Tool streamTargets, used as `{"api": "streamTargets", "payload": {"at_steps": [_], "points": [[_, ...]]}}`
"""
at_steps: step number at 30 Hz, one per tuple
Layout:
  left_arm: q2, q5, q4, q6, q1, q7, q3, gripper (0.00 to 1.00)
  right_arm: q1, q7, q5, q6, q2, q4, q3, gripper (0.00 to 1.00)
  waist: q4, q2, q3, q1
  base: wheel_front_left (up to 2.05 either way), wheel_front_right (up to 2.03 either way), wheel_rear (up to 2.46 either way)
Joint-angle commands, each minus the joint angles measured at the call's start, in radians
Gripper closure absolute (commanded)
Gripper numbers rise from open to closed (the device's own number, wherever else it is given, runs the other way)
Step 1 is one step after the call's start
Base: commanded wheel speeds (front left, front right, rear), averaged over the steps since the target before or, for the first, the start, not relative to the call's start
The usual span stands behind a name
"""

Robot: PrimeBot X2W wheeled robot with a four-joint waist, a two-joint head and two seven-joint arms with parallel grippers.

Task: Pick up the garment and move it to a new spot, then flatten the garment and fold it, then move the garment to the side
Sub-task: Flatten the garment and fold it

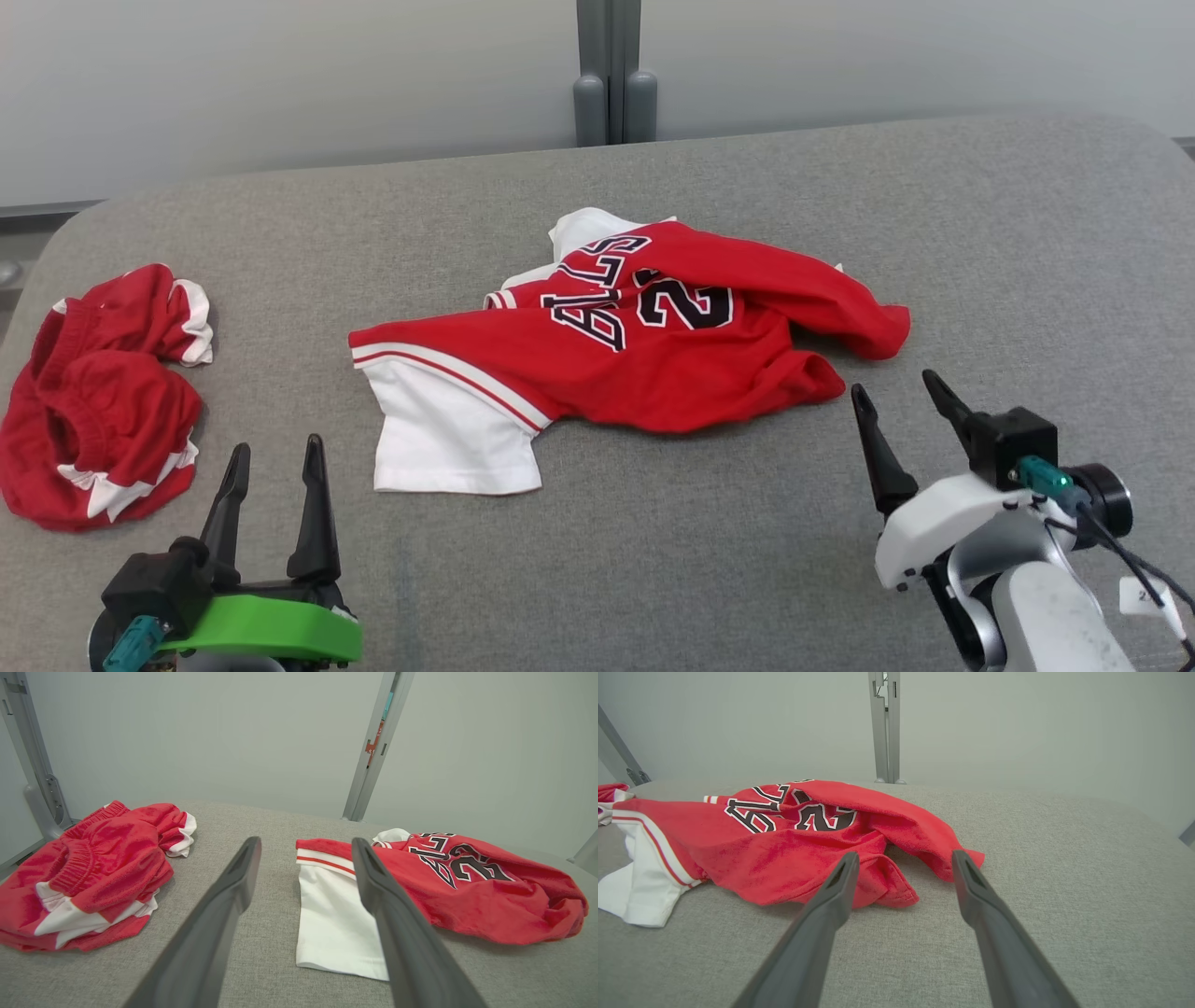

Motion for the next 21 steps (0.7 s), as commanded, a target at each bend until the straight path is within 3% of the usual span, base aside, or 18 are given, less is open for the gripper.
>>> {"api": "streamTargets", "payload": {"at_steps": [1, 10, 16, 21], "points": [[-0.004, 0.007, -0.001, -0.007, -0.017, 0.000, 0.005, 0.00, -0.038, 0.035, -0.008, -0.001, -0.027, 0.017, 0.003, 0.00, 0.000, 0.0000, 0.010, 0.0000, 0.00, 0.00, 0.00], [-0.023, 0.020, 0.012, -0.026, -0.061, 0.000, 0.000, 0.00, -0.234, 0.180, 0.081, -0.001, -0.200, 0.229, 0.177, 0.00, 0.020, 0.0000, 0.066, 0.0000, 0.00, 0.00, 0.00], [-0.027, 0.022, 0.027, -0.033, -0.087, 0.000, -0.003, 0.00, -0.337, 0.187, 0.193, -0.001, -0.270, 0.361, 0.343, 0.00, 0.044, 0.0000, 0.098, 0.0000, 0.00, 0.00, 0.00], [-0.028, 0.022, 0.028, -0.038, -0.099, 0.000, -0.002, 0.00, -0.398, 0.146, 0.260, -0.001, -0.301, 0.434, 0.422, 0.00, 0.056, 0.0000, 0.116, 0.0000, 0.00, 0.00, 0.00]]}}
